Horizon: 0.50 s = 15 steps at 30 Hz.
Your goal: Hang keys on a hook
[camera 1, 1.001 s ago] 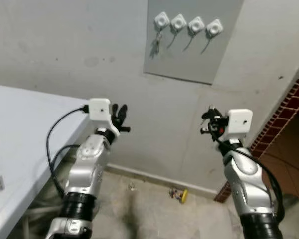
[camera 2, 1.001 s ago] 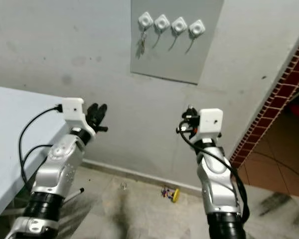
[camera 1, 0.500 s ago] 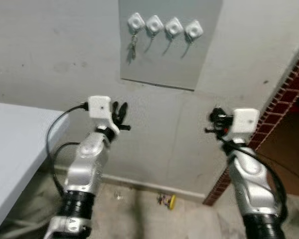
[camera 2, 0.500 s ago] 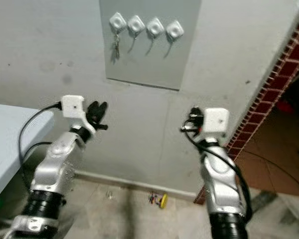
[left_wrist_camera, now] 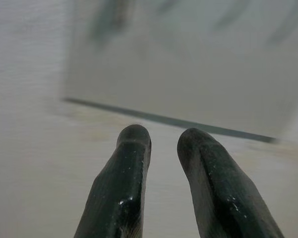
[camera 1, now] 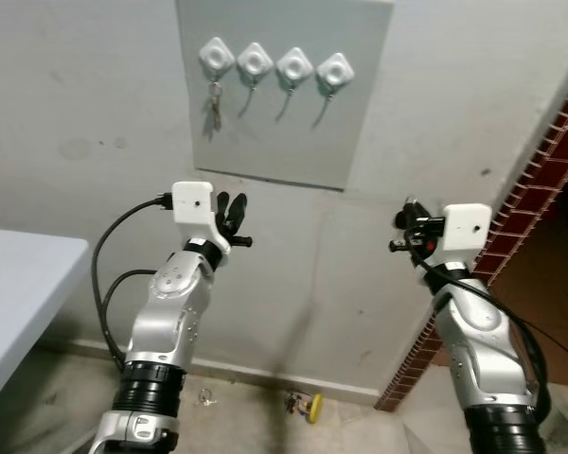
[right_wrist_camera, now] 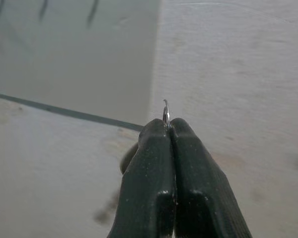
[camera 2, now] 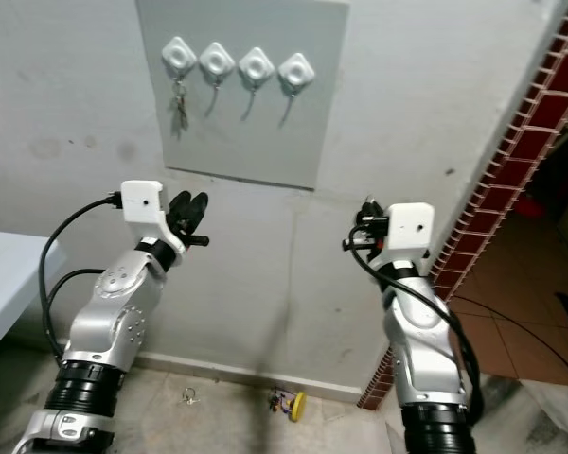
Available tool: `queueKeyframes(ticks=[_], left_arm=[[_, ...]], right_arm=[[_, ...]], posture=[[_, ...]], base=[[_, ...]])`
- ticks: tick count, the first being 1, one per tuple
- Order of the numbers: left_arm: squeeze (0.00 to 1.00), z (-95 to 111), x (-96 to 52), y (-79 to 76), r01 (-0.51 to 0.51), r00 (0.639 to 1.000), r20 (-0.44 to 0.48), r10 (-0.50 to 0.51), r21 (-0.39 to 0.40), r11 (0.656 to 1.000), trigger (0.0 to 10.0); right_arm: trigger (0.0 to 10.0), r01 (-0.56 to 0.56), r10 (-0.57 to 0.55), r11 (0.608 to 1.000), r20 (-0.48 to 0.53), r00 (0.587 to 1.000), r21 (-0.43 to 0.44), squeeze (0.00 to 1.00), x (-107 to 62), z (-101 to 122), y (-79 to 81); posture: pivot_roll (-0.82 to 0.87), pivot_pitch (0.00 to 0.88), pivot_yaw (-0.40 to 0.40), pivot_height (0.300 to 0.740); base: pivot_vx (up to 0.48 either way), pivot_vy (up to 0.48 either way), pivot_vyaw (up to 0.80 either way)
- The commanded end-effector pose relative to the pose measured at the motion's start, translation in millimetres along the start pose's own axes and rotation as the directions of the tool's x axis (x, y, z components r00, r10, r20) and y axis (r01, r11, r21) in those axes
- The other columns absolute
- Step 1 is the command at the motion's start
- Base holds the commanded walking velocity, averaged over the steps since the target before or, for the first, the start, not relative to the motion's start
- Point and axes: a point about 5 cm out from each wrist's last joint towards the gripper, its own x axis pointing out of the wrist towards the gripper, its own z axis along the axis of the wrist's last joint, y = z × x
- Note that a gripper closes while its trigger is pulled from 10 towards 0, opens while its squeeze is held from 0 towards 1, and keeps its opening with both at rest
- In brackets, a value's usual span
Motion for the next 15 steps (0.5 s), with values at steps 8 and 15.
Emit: queueKeyframes(ticks=[8,15], left_arm=[[0.00,3.6,3.1,-5.3,0.010,1.000,0.008,-0.010,0.003,1.000,10.0],[0.00,9.7,2.2,-11.2,0.051,0.997,0.050,-0.052,0.019,0.998,10.0]], right_arm=[[10.0,0.006,-0.006,1.000,0.021,1.000,-0.012,0.00,0.8,7.5,-6.5],[10.0,-0.050,0.050,0.999,0.018,0.999,-0.012,0.00,1.3,8.9,-3.2]], posture=[[-0.06,0.000,-0.073,0.740],[-0.06,0.000,-0.072,0.740]], base=[[0.369,0.000,0.00],[0.039,0.000,0.00]])
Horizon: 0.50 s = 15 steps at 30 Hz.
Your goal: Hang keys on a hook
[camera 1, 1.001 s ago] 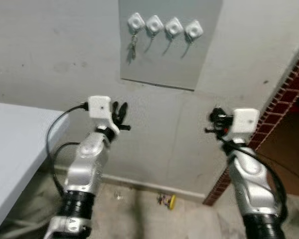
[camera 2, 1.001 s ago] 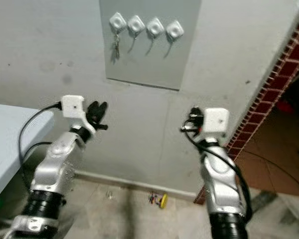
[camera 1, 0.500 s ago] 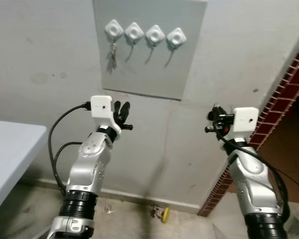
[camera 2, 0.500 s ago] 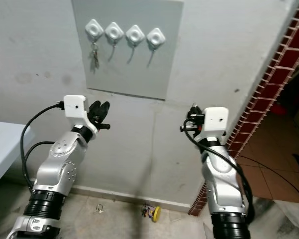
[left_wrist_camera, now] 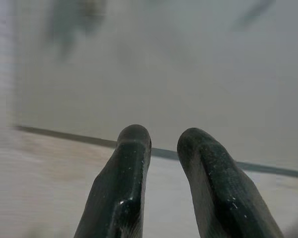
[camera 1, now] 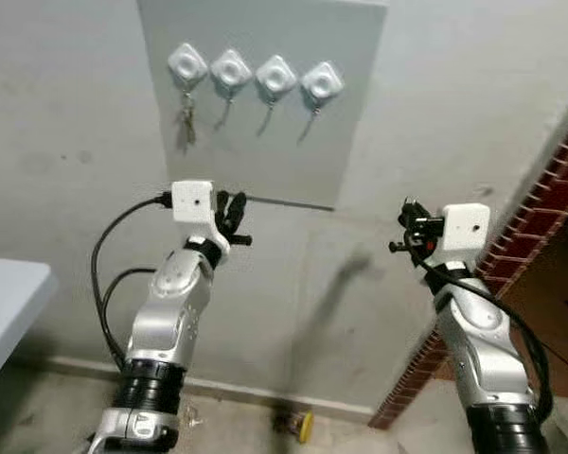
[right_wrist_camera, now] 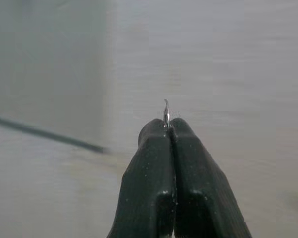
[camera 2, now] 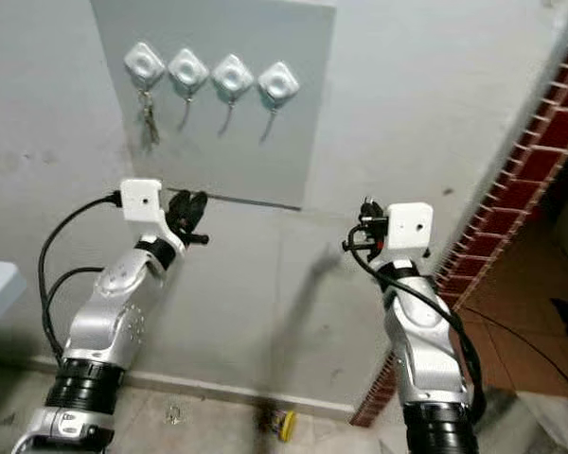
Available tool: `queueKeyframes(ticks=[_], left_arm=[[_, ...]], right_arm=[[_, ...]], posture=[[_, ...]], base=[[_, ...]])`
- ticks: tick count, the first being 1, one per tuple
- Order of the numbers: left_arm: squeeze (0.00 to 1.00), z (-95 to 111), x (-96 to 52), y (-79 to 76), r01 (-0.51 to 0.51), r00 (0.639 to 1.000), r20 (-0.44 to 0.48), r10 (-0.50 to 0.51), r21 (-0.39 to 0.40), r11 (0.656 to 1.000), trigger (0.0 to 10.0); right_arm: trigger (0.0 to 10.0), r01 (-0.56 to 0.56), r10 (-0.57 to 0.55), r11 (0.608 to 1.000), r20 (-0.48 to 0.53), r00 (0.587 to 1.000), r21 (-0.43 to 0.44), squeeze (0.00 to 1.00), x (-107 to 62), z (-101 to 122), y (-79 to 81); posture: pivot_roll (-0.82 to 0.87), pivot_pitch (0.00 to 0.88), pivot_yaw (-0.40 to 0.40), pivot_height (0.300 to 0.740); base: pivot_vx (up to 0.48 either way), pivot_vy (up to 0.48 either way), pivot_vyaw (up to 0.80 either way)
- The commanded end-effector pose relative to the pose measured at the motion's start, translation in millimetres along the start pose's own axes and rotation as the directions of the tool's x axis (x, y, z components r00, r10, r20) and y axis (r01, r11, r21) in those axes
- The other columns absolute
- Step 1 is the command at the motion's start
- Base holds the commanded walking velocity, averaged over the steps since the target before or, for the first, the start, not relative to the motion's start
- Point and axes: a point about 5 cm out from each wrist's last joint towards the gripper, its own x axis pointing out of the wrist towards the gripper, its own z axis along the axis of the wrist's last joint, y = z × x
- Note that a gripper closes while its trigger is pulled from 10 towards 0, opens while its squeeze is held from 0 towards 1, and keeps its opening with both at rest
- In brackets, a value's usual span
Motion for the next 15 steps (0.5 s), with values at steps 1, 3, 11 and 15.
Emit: queueKeyframes(ticks=[1,3,11,15], left_arm=[[0.00,9,2.8,-14.9,0.067,0.997,0.039,-0.068,0.024,0.997,10.0],[0.00,12,3.8,-16.8,0.085,0.995,0.044,-0.087,0.042,0.995,10.0],[0.00,38,6.7,-33.8,0.247,0.960,0.104,-0.258,0.111,0.963,10.0],[0.00,47,6.3,-44.5,0.321,0.933,0.117,-0.340,0.154,0.934,10.0]], right_arm=[[10.0,-0.019,0.019,1.000,0.018,1.000,-0.007,0.00,-1.2,8,-7.2],[10.0,-0.058,0.058,0.998,0.027,0.998,-0.004,0.00,-1.1,10,-5.3],[10.0,-0.241,0.239,0.970,0.086,0.967,0.021,0.00,7.7,33,3.5],[10.0,-0.312,0.308,0.950,0.137,0.942,0.012,0.00,19.0,50,10.2]], posture=[[-0.06,0.000,-0.073,0.740],[-0.06,0.000,-0.073,0.740],[-0.06,0.000,-0.068,0.740],[-0.05,0.000,-0.066,0.740]], base=[[0.000,0.000,0.00],[0.000,0.000,0.00],[0.000,0.000,0.00],[0.000,0.000,0.00]])
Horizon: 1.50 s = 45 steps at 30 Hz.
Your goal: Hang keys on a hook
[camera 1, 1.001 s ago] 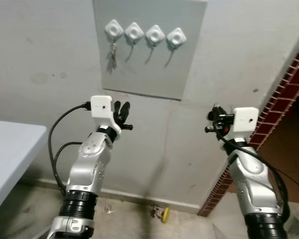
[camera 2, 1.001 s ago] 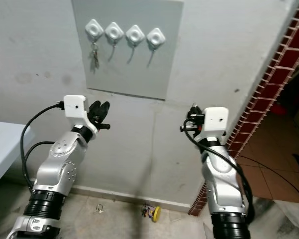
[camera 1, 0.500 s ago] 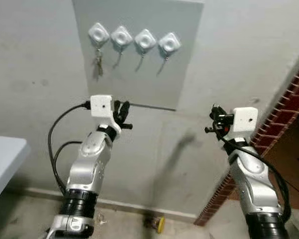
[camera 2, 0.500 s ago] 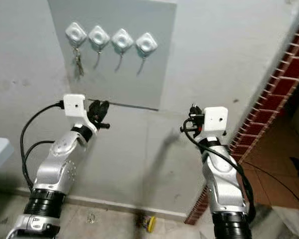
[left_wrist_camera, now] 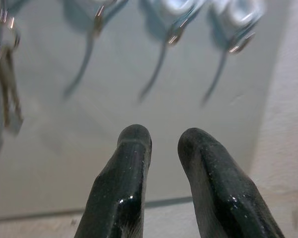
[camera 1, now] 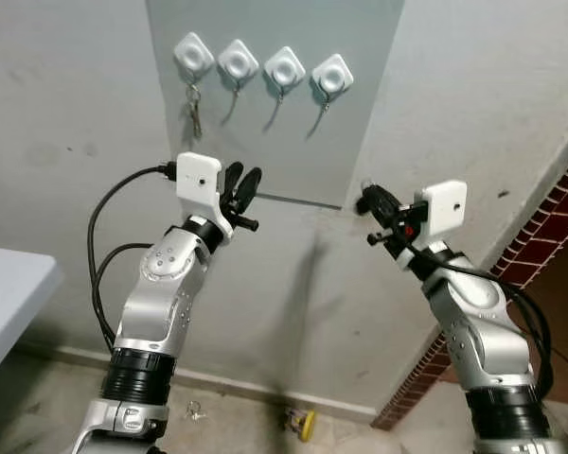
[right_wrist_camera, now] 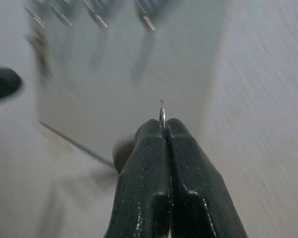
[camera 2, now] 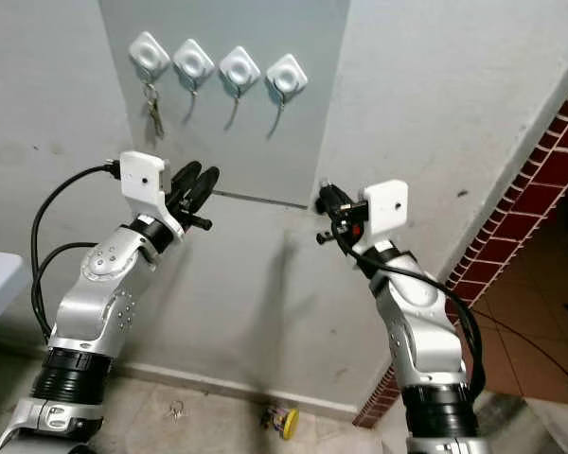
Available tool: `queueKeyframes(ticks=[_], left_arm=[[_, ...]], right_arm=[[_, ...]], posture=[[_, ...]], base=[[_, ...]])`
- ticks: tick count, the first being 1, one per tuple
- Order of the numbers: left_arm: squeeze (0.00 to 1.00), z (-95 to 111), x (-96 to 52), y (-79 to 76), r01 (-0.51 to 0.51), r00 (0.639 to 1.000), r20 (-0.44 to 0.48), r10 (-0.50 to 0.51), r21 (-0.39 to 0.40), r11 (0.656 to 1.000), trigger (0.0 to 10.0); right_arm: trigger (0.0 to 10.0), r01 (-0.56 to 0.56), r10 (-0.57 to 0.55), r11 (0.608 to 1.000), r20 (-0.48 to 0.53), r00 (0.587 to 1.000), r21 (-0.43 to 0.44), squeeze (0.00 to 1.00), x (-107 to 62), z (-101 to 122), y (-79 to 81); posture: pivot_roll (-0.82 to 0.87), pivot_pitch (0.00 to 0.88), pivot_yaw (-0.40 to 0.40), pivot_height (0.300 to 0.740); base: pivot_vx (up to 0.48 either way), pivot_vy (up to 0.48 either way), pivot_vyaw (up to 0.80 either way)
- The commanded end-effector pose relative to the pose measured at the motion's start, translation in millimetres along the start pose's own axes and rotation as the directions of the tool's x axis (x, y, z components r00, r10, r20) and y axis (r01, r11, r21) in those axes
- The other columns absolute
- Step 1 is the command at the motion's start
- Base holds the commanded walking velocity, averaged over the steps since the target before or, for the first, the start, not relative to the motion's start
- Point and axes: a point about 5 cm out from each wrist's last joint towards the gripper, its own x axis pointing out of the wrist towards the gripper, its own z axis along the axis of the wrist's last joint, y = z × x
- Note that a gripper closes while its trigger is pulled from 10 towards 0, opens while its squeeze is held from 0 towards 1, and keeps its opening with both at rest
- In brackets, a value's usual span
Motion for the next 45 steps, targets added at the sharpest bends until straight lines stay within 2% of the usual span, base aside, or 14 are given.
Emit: queueKeyframes(ticks=[1,8,20,31,38,45], left_arm=[[0.00,10,5.6,-9.0,0.067,0.998,0.016,-0.067,0.026,0.997,10.0],[0.00,19,9.0,-17.8,0.120,0.992,0.033,-0.121,0.051,0.991,10.0],[0.00,22,9.9,-21.2,0.129,0.991,0.040,-0.131,0.042,0.991,10.0],[0.00,22,10.4,-20.9,0.123,0.991,0.039,-0.125,0.042,0.992,10.0],[0.00,22,9.9,-20.9,0.122,0.992,0.037,-0.123,0.039,0.992,10.0],[0.00,23,10.2,-20.8,0.119,0.992,0.040,-0.121,0.032,0.992,10.0]], right_arm=[[10.0,-0.037,0.037,0.999,0.025,0.999,-0.008,0.00,6.6,10,1.1],[10.0,-0.115,0.113,0.993,0.098,0.989,0.014,0.00,29.3,34,5.8],[10.0,-0.151,0.144,0.988,0.154,0.977,0.036,0.00,51.3,51,4.6],[10.0,-0.109,0.089,0.988,0.176,0.980,0.106,0.00,60.4,55,-2.0],[10.0,-0.091,0.070,0.990,0.180,0.981,0.109,0.00,60.1,55,-5.1],[10.0,-0.040,0.013,0.985,0.157,0.988,0.167,0.00,59.8,50,-10.9]], posture=[[-0.06,0.000,-0.064,0.740],[-0.05,0.000,-0.072,0.740],[-0.03,0.004,-0.083,0.740],[-0.03,0.012,-0.084,0.740],[-0.03,0.014,-0.084,0.740],[-0.03,0.013,-0.083,0.740]], base=[[0.000,0.000,0.00],[0.000,0.000,0.00],[0.000,0.000,0.00],[0.000,0.000,0.00],[0.000,0.000,0.00],[0.000,0.000,0.00]])
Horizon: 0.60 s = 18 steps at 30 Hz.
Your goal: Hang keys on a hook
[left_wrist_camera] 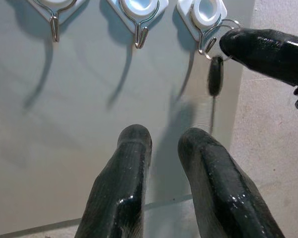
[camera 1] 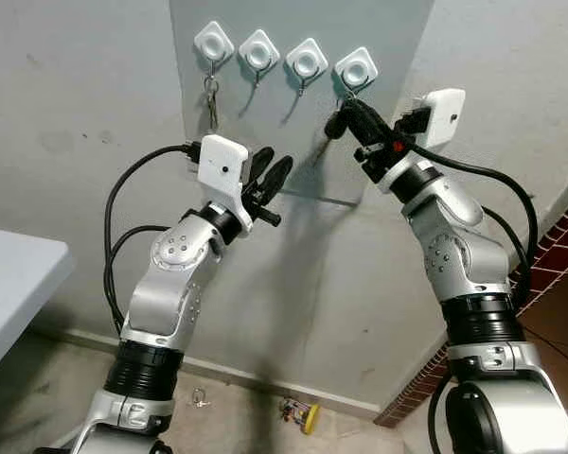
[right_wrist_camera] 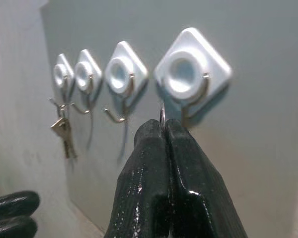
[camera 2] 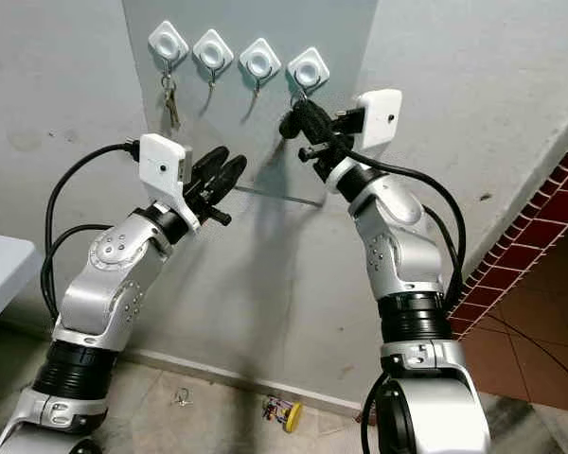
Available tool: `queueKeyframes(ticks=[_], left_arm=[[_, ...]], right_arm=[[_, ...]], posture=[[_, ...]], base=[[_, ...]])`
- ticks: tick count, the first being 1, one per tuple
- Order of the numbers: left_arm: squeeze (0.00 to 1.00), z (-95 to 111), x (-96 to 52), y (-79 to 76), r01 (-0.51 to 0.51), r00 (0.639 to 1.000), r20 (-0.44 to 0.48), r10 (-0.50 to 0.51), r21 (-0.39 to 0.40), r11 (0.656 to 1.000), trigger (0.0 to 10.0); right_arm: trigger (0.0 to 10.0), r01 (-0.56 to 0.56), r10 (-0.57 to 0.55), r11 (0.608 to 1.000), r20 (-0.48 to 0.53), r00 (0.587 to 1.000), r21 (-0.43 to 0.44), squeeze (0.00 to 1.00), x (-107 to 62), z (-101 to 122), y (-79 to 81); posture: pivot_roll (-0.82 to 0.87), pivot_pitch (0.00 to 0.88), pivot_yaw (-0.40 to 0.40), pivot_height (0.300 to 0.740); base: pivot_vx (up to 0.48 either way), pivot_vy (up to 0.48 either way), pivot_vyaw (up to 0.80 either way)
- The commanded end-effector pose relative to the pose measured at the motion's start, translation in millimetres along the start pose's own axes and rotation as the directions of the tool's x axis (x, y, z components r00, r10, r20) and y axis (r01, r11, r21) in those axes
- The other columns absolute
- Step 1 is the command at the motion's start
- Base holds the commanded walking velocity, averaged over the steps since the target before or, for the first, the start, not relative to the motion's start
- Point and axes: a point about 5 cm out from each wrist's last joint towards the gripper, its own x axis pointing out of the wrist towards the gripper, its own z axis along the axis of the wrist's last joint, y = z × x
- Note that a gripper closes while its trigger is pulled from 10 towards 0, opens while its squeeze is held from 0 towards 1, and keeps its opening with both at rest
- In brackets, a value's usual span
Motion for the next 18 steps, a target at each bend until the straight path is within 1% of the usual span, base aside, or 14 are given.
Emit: queueKeyframes(ticks=[1,3,13,14,17,18], left_arm=[[0.00,10,3.3,-1.8,0.009,1.000,0.029,-0.009,0.013,1.000,10.0],[0.00,11,3.7,-1.4,0.009,0.999,0.030,-0.009,0.011,1.000,10.0],[0.00,12,3.5,-0.9,0.008,0.999,0.032,-0.008,0.010,1.000,10.0],[0.00,12,3.2,-0.4,0.006,0.999,0.032,-0.006,0.010,1.000,10.0],[0.00,12,3.0,0.1,0.003,0.999,0.032,-0.004,0.011,1.000,10.0],[0.00,13,3.0,0.4,0.003,0.999,0.033,-0.003,0.012,1.000,10.0]], right_arm=[[10.0,0.028,-0.028,0.999,0.011,1.000,0.022,0.00,3.4,6,-3.8],[10.0,0.044,-0.044,0.998,0.010,0.999,0.047,0.00,3.5,5,-5.3],[10.0,0.087,-0.087,0.992,-0.013,0.996,0.088,0.00,3.5,0,-8.7],[10.0,0.096,-0.092,0.988,-0.043,0.995,0.120,0.00,3.0,-4,-9.1],[10.0,0.076,-0.071,0.988,-0.046,0.996,0.131,0.00,1.7,-6,-7.7],[10.0,0.062,-0.054,0.986,-0.053,0.997,0.157,0.00,0.9,-8,-6.4]], posture=[[-0.03,0.014,-0.081,0.740],[-0.03,0.016,-0.079,0.740],[-0.03,0.018,-0.080,0.740],[-0.03,0.018,-0.080,0.740],[-0.03,0.017,-0.081,0.740],[-0.03,0.017,-0.081,0.740]], base=[[0.000,0.000,0.00],[0.000,0.000,0.00],[0.000,0.000,0.00],[0.000,0.000,0.00],[0.000,0.000,0.00],[0.000,0.000,0.00]])
